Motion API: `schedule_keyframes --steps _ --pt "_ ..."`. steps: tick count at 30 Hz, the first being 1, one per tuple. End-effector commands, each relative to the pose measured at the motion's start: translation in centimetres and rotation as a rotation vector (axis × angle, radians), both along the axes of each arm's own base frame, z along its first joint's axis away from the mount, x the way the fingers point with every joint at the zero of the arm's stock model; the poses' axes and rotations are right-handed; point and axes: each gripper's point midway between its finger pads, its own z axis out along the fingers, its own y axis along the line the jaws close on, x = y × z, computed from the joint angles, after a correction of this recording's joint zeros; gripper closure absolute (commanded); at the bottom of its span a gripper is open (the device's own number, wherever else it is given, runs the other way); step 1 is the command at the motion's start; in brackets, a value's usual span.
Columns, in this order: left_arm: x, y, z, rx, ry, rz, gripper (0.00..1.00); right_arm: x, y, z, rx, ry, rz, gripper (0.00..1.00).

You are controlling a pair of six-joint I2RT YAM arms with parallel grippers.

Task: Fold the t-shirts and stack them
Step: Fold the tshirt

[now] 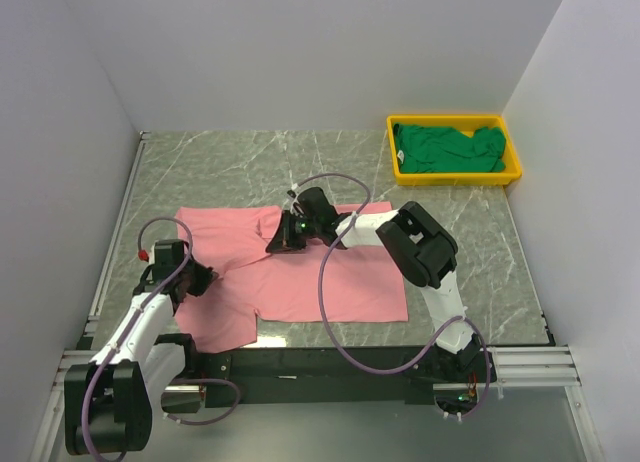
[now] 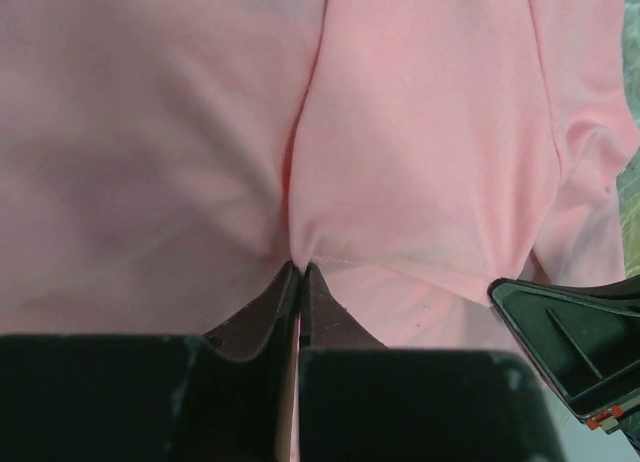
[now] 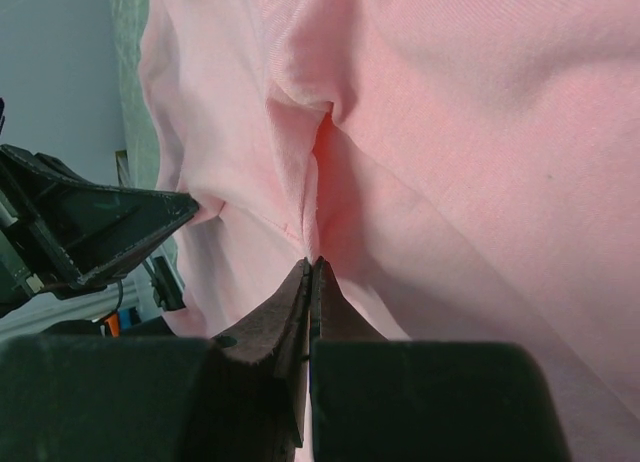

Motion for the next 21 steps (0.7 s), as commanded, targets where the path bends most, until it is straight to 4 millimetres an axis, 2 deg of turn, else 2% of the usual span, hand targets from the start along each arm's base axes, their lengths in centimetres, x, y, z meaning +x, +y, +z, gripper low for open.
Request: schedule_keyframes --steps 1,7,17,21 --pt "0.0 -0.5 0.7 -0.036 0.006 0.003 0.94 1.2 0.1 3.2 0.041 -0.066 -0.009 1.0" --pt "0.4 -0.5 2.0 -0.035 -0.005 0.003 0.94 1.6 0.0 3.4 0.041 -0.064 -0.01 1.0" --pt "0.9 -0.8 2.7 -0.051 0.032 -0.017 0.93 1.9 -0.2 4.5 0.055 -0.055 0.002 1.0" --pt "1.1 -0.3 3.6 -0.027 0.026 -0.008 0.93 2.0 -0.3 4.9 0.064 -0.046 0.008 0.99"
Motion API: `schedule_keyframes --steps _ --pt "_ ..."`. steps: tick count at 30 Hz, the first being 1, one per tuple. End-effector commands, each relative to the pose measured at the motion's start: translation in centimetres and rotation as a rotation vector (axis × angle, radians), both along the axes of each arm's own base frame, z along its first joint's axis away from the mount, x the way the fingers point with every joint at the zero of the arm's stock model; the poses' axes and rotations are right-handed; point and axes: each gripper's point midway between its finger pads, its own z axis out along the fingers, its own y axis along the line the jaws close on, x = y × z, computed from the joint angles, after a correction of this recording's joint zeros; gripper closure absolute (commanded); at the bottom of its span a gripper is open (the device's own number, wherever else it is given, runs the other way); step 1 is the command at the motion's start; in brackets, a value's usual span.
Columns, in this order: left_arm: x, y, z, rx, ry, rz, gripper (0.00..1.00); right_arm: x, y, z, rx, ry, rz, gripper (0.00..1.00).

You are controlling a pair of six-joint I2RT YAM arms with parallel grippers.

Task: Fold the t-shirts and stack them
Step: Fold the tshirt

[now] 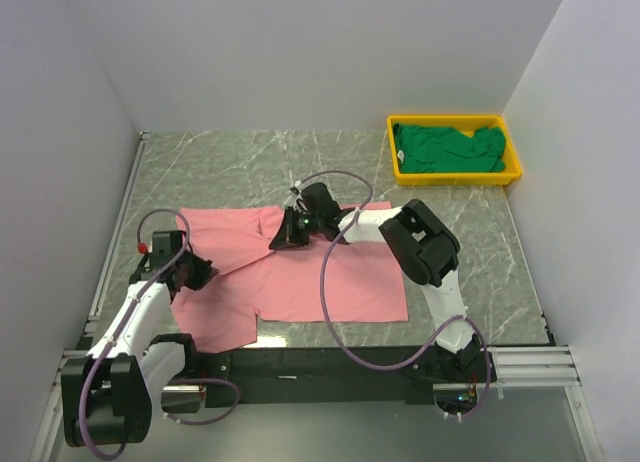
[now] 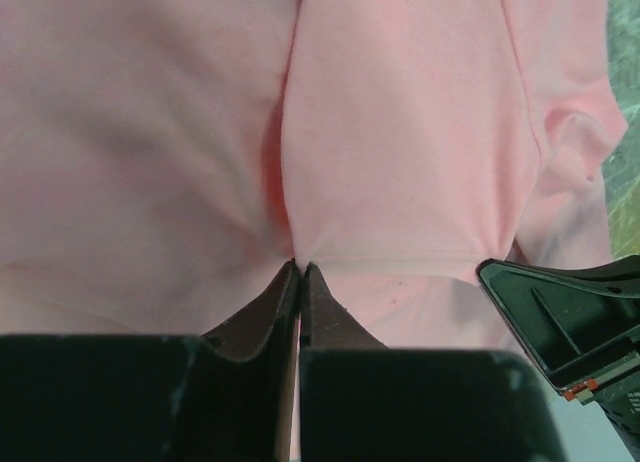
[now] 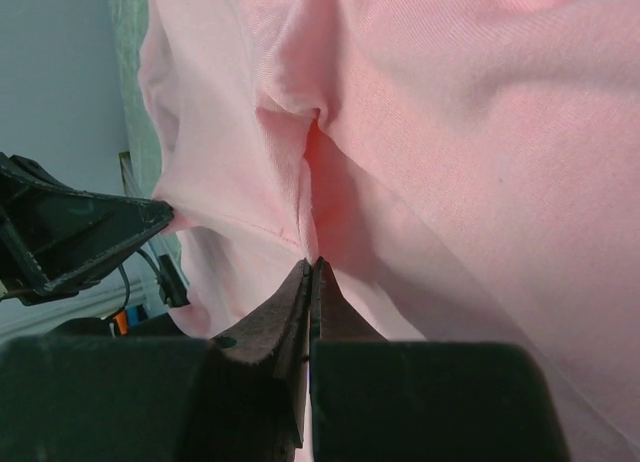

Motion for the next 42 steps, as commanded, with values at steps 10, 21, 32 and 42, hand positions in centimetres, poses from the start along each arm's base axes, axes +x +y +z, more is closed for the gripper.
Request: schedule_keyframes --steps 10,21,32,42 --pt "-0.8 -1.1 0.0 -0.057 0.025 -0.036 0.89 1.0 0.6 3.6 0.042 -0.048 0.031 0.97" --pt "-1.4 -0.1 -0.2 -0.011 0.054 0.003 0.74 0.7 -0.8 2.3 -0.042 -0.072 0.045 0.69" --pt "5.1 4.2 7.2 0.23 -0.122 0.048 0.37 7.9 -16.5 6.0 -0.381 -0.318 -0.33 0.51" --pt "13.2 6.0 4.0 0.345 -0.006 -0.062 0.57 11.6 -27.1 2.4 -0.445 -0.141 -0.557 0.55"
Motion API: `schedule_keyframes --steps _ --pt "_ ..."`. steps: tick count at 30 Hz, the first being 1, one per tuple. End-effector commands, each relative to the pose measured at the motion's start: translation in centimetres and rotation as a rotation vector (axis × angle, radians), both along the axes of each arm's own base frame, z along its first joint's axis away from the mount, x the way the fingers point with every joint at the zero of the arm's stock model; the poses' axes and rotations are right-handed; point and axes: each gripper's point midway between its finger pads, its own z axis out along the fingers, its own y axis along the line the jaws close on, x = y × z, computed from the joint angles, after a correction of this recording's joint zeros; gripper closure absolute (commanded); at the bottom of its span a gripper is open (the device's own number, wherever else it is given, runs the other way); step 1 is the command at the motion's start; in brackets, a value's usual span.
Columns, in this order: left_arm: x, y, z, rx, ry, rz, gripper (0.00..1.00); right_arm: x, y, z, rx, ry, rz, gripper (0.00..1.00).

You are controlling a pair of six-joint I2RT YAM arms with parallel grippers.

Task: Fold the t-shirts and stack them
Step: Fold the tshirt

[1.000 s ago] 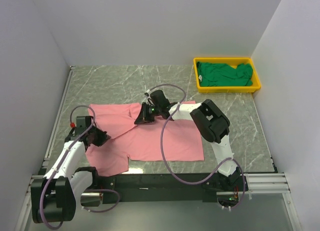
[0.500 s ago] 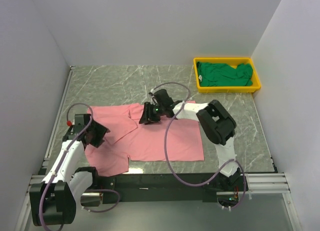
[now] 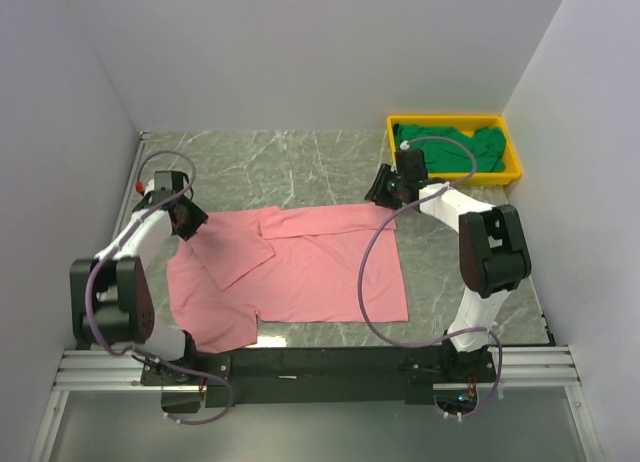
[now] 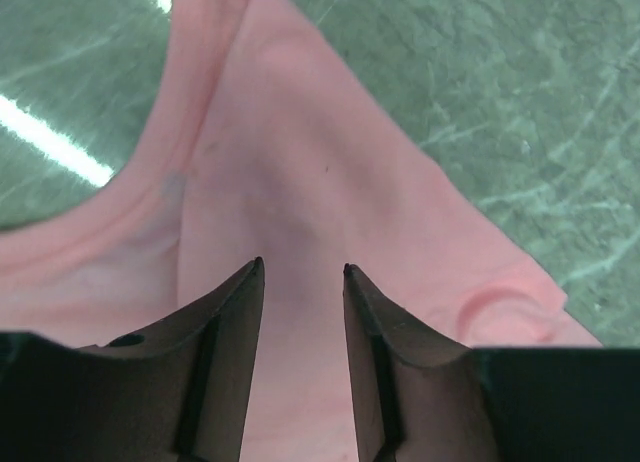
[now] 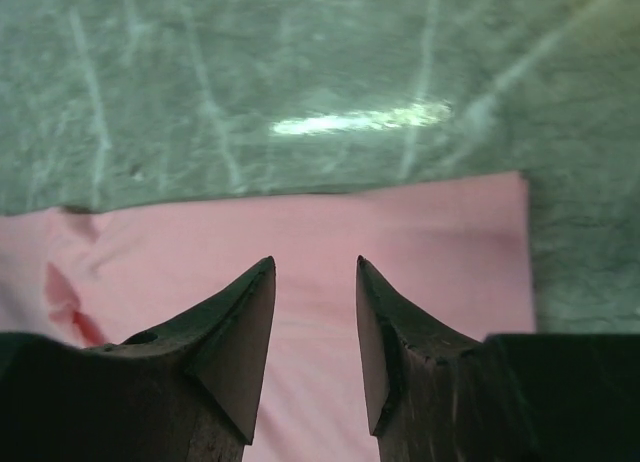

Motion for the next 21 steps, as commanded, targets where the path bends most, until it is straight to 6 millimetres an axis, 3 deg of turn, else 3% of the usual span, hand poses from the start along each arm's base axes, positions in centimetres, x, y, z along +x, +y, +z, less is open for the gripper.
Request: schedule_keyframes --steps 1,8,14,21 --pt "3.0 1.1 -0.3 0.056 -0.005 -0.035 0.57 -0.6 -1.2 -2.5 -0.026 0.083 -0.027 0.55" --pt "4.7 3.9 -4.2 0.086 0.13 -0.001 0.6 -1.0 -3.5 -5.5 -0.01 0.191 -0.114 0.57" --pt "3.5 6.7 -6.6 0.113 0.232 0.06 0.61 -1.5 -4.6 -6.0 -0.005 0.224 -0.158 0.57" --pt "2.4 9.1 -6.7 0.126 0.267 0.117 0.58 -1.7 -4.6 -6.2 0.007 0.239 -0.182 0.57"
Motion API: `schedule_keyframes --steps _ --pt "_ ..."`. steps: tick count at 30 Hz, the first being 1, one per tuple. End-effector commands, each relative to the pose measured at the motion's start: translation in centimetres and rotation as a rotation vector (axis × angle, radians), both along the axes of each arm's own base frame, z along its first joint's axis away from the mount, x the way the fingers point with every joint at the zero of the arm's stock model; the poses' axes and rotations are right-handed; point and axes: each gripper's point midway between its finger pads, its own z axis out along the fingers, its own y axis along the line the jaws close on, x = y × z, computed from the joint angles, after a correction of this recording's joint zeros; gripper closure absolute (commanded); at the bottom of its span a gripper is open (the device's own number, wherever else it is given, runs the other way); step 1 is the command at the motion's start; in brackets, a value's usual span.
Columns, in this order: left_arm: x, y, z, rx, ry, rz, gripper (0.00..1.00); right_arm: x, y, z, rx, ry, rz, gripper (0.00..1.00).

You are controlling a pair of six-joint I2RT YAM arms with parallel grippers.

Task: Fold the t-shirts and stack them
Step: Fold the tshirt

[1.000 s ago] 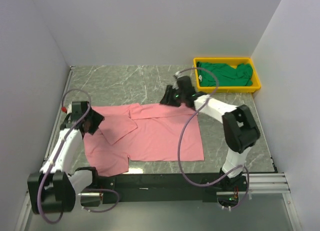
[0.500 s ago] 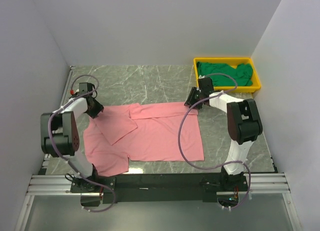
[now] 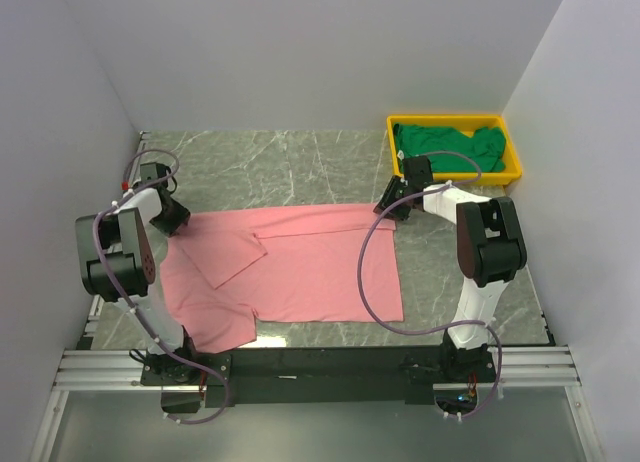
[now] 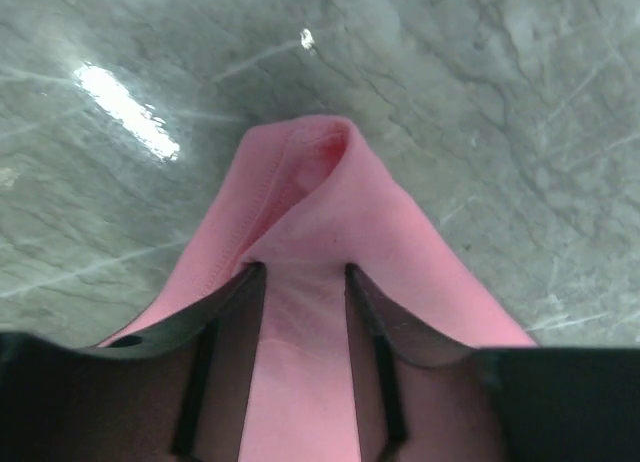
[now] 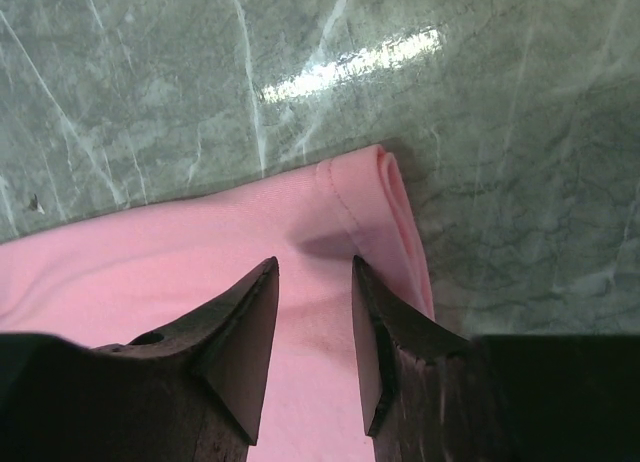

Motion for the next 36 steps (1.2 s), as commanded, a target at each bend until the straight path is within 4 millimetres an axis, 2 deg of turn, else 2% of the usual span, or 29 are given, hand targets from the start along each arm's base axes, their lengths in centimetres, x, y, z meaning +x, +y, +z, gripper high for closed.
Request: schedule_keyframes --steps 1,7,10,14,17,18,19,21,22,23,24,26,31,32,36 --pt "-1.5 2.0 -0.6 0.063 0.08 0.025 0.54 -0.5 -0.7 -0.4 -0.008 0.023 -0.037 0.57" --pt "-0.3 1.7 1.1 0.051 0.01 -0.006 0.4 -0.4 -0.7 -0.4 -0.012 0.017 -0.038 0.57" --pt "0.5 1.1 3.0 0.035 -0.057 -0.027 0.33 -0.1 -0.7 0.3 -0.019 -0.007 -0.015 0.57" --pt "0.9 -0.4 5.5 0.018 -0.127 -0.061 0.27 0.2 -0.1 3.1 -0.034 -0.085 0.033 0.57" --pt "0.9 -2.3 7.7 0.033 -0.178 -0.1 0.26 -0.3 1.3 4.4 -0.07 -0.117 0.075 0.57" --pt "0.8 -2.7 8.0 0.048 -0.183 -0.111 0.26 -0.7 2.7 4.9 -0.085 -0.132 0.107 0.57" --pt "0.7 -4.4 8.0 0.047 -0.185 -0.151 0.25 -1.2 3.3 4.9 -0.108 -0.127 0.128 0.57" --pt "0.3 -5.8 8.6 0.067 -0.183 -0.189 0.25 -1.2 4.4 5.2 -0.153 -0.143 0.146 0.57" --pt "0.2 -6.6 8.6 0.096 -0.175 -0.214 0.25 -1.9 6.0 4.7 -0.168 -0.132 0.185 0.57" --pt "0.1 -6.5 8.6 0.105 -0.17 -0.214 0.25 -2.1 6.5 4.6 -0.179 -0.13 0.192 0.57" --pt "-0.1 -7.6 8.5 0.11 -0.161 -0.247 0.25 -2.0 7.2 4.6 -0.183 -0.129 0.201 0.57" --pt "-0.3 -8.4 7.9 0.108 -0.148 -0.267 0.25 -2.6 8.4 3.4 -0.184 -0.089 0.218 0.57" --pt "0.3 -11.0 5.9 0.064 -0.104 -0.328 0.28 -2.7 8.3 1.3 -0.221 -0.045 0.196 0.58" --pt "0.4 -11.5 4.7 0.056 -0.073 -0.338 0.29 -2.7 8.2 1.0 -0.228 -0.039 0.194 0.58" --pt "0.8 -13.0 2.6 0.023 -0.025 -0.355 0.3 -2.6 8.0 -0.1 -0.247 -0.019 0.195 0.58"
